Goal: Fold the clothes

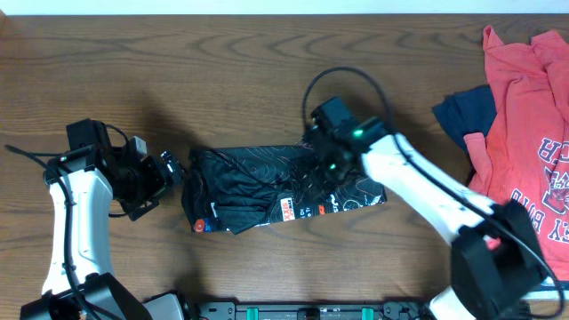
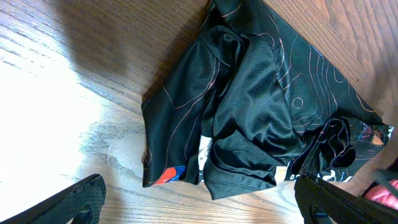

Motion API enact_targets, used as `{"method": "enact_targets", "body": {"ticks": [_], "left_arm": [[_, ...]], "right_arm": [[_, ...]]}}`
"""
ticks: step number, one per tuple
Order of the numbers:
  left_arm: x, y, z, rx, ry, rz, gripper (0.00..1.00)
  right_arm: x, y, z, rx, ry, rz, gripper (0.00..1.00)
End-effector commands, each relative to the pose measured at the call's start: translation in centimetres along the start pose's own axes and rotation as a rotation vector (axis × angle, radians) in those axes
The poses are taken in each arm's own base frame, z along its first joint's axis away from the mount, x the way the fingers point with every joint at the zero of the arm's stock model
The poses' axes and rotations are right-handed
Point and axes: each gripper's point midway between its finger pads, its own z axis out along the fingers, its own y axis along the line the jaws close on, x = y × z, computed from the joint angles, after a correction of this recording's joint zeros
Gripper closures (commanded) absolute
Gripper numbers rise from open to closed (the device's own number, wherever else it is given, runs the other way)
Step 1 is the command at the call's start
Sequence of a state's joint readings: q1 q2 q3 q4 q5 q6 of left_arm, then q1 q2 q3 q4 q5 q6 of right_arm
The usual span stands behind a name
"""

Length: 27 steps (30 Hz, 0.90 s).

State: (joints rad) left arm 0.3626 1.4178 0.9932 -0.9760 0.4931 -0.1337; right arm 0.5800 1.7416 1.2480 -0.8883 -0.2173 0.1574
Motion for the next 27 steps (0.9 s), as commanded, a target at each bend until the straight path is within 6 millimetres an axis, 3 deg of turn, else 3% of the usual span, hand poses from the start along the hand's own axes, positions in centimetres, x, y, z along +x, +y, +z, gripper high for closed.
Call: {"method": "enact_targets", "body": {"ticks": [1, 10, 16, 18, 19, 20, 24, 27], "left_arm": [[0.2, 0.2, 0.2, -0.01, 0.008, 0.007, 0.02], [0.3, 0.2, 0.2, -0.01, 0.008, 0.007, 0.02], [0.3, 0.2, 0.2, -0.01, 0.009, 0.007, 0.02], [0.3, 0.2, 0.2, -0.01, 0.009, 0.007, 0.02], [0.3, 0.2, 0.2, -0.01, 0.009, 0.007, 0.02], [0.3, 0.2, 0.2, -0.01, 0.009, 0.007, 0.02], [0.3, 0.2, 0.2, -0.01, 0.009, 0.007, 0.02], [0.3, 0.2, 0.2, -0.01, 0.009, 0.007, 0.02]], "right_arm": [[-0.4, -2.7, -1.2, 0.137, -0.039, 0.056, 0.22], [1.7, -2.8, 3.8, 0.123, 0.044, 0.075, 0.36], [1.2, -0.9, 4.7, 0.036, 0.027, 0.055, 0.48], [1.2, -0.7, 4.8, 0.033, 0.029, 0.049, 0.68], [1.3, -0.6, 4.8, 0.033, 0.03, 0.047, 0.88], [1.3, -0.5, 4.8, 0.033, 0.031, 0.046, 0.99], [1.3, -0.3, 4.8, 0.018, 0.031, 0.07, 0.99], [1.4, 2.8, 4.7, -0.148, 0.043, -0.035, 0.99]]}}
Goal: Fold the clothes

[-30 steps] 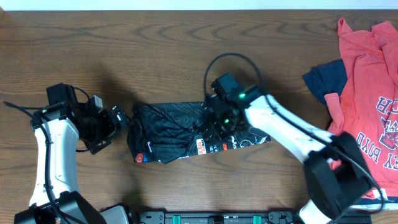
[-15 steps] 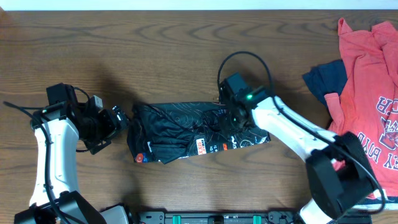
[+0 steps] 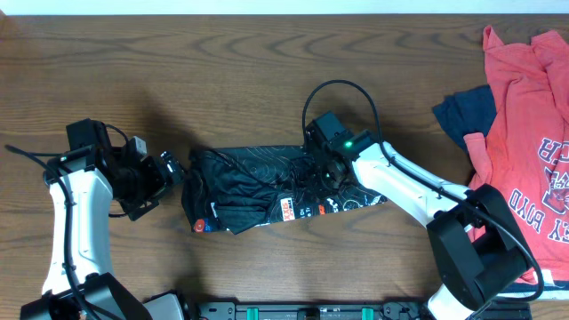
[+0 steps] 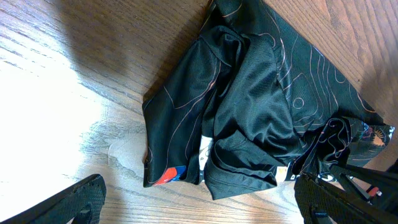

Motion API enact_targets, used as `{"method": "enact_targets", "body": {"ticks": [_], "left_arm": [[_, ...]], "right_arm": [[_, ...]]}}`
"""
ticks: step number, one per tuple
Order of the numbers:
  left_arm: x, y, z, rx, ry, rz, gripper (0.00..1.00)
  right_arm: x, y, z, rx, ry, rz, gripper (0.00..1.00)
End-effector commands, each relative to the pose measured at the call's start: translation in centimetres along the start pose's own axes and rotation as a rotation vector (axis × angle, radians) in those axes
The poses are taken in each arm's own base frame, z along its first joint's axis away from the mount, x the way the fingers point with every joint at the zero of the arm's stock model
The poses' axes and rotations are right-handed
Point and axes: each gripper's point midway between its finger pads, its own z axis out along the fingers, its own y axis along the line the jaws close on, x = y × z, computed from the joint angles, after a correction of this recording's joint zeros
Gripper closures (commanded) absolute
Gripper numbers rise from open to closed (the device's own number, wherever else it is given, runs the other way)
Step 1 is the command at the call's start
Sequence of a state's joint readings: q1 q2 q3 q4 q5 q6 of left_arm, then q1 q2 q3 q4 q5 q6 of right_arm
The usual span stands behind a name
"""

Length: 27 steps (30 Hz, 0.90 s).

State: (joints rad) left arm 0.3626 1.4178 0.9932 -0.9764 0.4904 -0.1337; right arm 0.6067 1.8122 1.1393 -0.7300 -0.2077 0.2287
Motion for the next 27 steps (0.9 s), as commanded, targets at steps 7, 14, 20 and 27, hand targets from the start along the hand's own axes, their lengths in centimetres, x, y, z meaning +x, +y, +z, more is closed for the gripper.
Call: {"method": "enact_targets", "body": {"ticks": [7, 14, 20, 27], "left_arm": [[0.3, 0.2, 0.2, -0.008, 0.009, 0.007, 0.02], [0.6, 0.3, 0.3, -0.01, 0.022, 0.005, 0.02], [1.7, 0.0, 2.0, -0.01, 0.053, 0.104, 0.02], [2.0, 0.0, 5.6, -0.03, 0.049, 0.205, 0.02]], "right_arm": [[2.1, 8.7, -0.8, -0.398, 0.04, -0.327, 0.39], [0.0, 5.0, -1.8, -0.201, -0.014, -0.206, 0.39], [-2.8, -0.7, -6.8, 0.017, -0.159, 0.011, 0.37], [-2.4, -3.8, -10.3, 0.038, -0.211, 0.127, 0.34]]}}
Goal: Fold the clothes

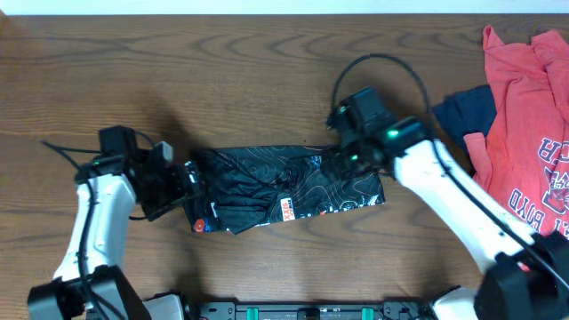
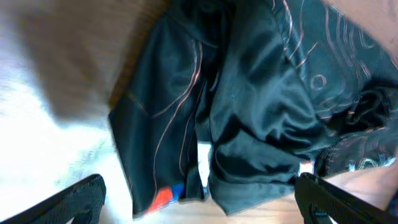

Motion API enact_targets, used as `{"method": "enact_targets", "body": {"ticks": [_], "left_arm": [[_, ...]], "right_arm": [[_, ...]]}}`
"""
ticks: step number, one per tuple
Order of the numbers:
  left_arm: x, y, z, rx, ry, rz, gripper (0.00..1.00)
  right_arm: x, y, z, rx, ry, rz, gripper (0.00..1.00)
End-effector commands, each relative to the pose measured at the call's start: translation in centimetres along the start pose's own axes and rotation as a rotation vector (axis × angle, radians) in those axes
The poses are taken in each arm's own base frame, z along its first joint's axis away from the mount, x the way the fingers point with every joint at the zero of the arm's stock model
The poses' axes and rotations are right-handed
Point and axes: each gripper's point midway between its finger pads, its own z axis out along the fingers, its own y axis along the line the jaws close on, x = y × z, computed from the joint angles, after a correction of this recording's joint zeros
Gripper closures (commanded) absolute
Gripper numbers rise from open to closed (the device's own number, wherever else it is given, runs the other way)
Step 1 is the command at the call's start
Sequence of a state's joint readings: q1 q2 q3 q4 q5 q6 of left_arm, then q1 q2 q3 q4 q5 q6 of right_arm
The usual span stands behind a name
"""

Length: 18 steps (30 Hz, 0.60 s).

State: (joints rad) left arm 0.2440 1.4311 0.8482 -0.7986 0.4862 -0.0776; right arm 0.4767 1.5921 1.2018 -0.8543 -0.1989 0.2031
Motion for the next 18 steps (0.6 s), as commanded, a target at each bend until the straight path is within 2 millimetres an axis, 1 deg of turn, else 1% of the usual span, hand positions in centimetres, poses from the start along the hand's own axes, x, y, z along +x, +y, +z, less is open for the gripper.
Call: {"method": "enact_targets", "body": {"ticks": [1, 4, 8, 11, 14, 15, 16, 18], "left_arm": [[0.2, 0.7, 1.6, -0.037, 0.017, 0.041, 0.02], [-0.3, 0.6, 2.7, -0.038, 0.022, 0.059, 0.02], [-0.8, 0.5, 4.5, -0.037, 0.042, 0.085, 0.02], [-0.5, 0.3, 6.1, -0.04, 0.077, 0.103, 0.02], [0.2, 0.0, 7.5, -0.045, 0.122, 0.124, 0.02], [0.5, -0.1, 7.9, -0.047, 0.137, 0.132, 0.0], [0.8, -0.2, 8.1, -0.048, 0.149, 0.139, 0.06], [1.2, -0.8, 8.5, -0.04, 0.163, 0.157, 0.22]], "right_arm": [[-0.3, -1.6, -1.2, 0.046, -0.019, 0.067, 0.34], [0.3, -2.1, -1.3, 0.055, 0.007, 0.085, 0.35], [0.5, -2.2, -1.3, 0.057, 0.012, 0.086, 0.34], [0.5, -2.2, -1.3, 0.057, 0.013, 0.087, 0.34], [0.5, -2.2, -1.3, 0.057, 0.015, 0.087, 0.34], [0.5, -2.2, -1.3, 0.057, 0.016, 0.087, 0.35], [0.5, -2.2, -1.3, 0.057, 0.016, 0.087, 0.35], [0.5, -2.2, -1.3, 0.058, 0.016, 0.087, 0.35]]}}
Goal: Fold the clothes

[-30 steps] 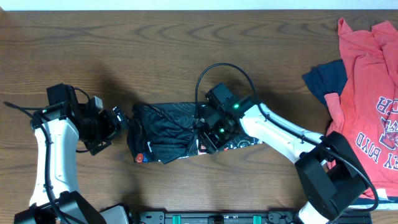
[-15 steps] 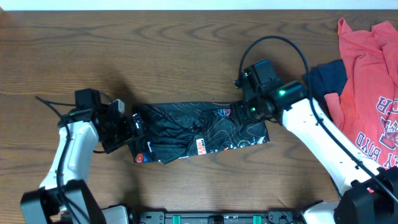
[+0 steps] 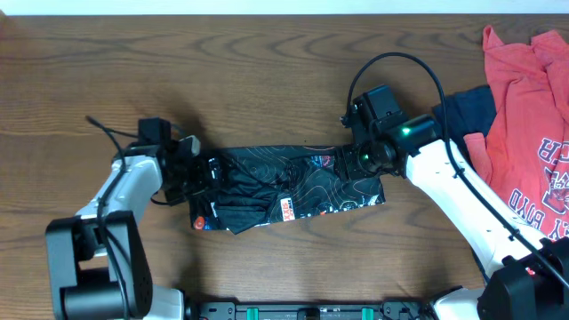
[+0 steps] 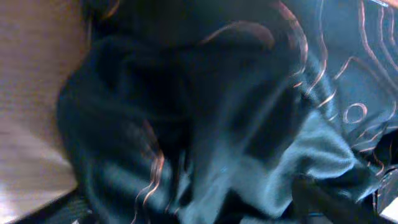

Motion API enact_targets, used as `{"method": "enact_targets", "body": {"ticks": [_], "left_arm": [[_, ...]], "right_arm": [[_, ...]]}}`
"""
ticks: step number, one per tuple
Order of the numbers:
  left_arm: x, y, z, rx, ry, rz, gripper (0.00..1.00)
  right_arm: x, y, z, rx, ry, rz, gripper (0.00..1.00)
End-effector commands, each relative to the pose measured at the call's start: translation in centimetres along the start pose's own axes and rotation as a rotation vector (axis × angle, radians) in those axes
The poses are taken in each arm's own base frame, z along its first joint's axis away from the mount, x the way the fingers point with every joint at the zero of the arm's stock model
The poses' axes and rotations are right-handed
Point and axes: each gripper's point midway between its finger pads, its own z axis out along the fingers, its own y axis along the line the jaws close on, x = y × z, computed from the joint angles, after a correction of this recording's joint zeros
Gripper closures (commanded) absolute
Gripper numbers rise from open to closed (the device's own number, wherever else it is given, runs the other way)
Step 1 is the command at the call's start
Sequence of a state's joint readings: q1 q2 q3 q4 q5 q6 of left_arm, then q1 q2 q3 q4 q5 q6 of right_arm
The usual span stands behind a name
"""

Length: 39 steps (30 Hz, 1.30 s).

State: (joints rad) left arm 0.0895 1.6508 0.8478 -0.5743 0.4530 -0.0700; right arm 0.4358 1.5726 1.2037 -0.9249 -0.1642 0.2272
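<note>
A black garment (image 3: pixel 284 185) with thin contour lines and a small red and white label lies rumpled across the table's middle. My left gripper (image 3: pixel 205 172) is pushed into its left end. In the left wrist view the blurred dark cloth (image 4: pixel 205 106) fills the frame, and the gripper (image 4: pixel 199 208) stands open, its fingers (image 4: pixel 326 199) wide apart with cloth between them. My right gripper (image 3: pixel 363 157) is over the garment's upper right corner. Whether it grips the cloth does not show from above.
A coral T-shirt (image 3: pixel 524 133) with lettering lies at the right edge, with a navy garment (image 3: pixel 462 111) beside it, close to my right arm. The bare wooden table (image 3: pixel 222 71) stretches behind and to the left. A rail (image 3: pixel 311 311) runs along the front edge.
My left gripper has moved right, from just beside the garment's left end onto it, so cloth now fills its view. The right gripper has shifted slightly right at the upper right corner.
At first my left gripper stood open well left of the garment, with the right gripper over its middle. The right gripper was still there at the second moment. By the third it was at the right end and the left had come closer. Now both are at the garment's ends.
</note>
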Motion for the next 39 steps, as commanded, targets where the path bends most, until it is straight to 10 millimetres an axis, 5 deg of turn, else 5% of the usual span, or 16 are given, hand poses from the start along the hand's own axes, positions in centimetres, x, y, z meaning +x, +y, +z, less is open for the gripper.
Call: {"method": "enact_targets", "body": {"ticks": [1, 4, 10, 18, 22, 25, 28, 39], "left_arm": [[2.5, -0.1, 2.4, -0.004, 0.107, 0.019, 0.35], [2.2, -0.4, 2.4, -0.002, 0.095, 0.035, 0.65], [0.3, -0.4, 0.8, -0.001, 0.032, 0.027, 0.86], [-2.6, 6.1, -7.0, -0.301, -0.06, -0.122, 0.88], [-3.4, 7.4, -10.6, -0.347, -0.081, -0.229, 0.89], [-3.4, 5.2, -12.0, -0.276, -0.056, -0.25, 0.88], [-2.6, 0.6, -11.9, -0.135, -0.001, -0.218, 0.89], [0.8, -13.2, -6.7, -0.006, 0.089, 0.045, 0.88]], "right_arm": [[-0.4, -0.1, -0.4, 0.002, -0.014, 0.016, 0.35], [-0.4, -0.2, -0.4, 0.006, -0.015, 0.016, 0.34], [-0.5, -1.3, -0.5, 0.063, -0.021, 0.022, 0.36], [-0.4, -5.9, -1.2, 0.186, -0.018, 0.141, 0.33], [-0.3, -7.5, -1.5, 0.199, -0.013, 0.17, 0.32], [-0.2, -8.2, -1.6, 0.205, -0.01, 0.169, 0.32], [-0.2, -8.4, -1.7, 0.207, -0.009, 0.166, 0.31], [-0.2, -8.4, -1.7, 0.203, -0.006, 0.158, 0.3]]}}
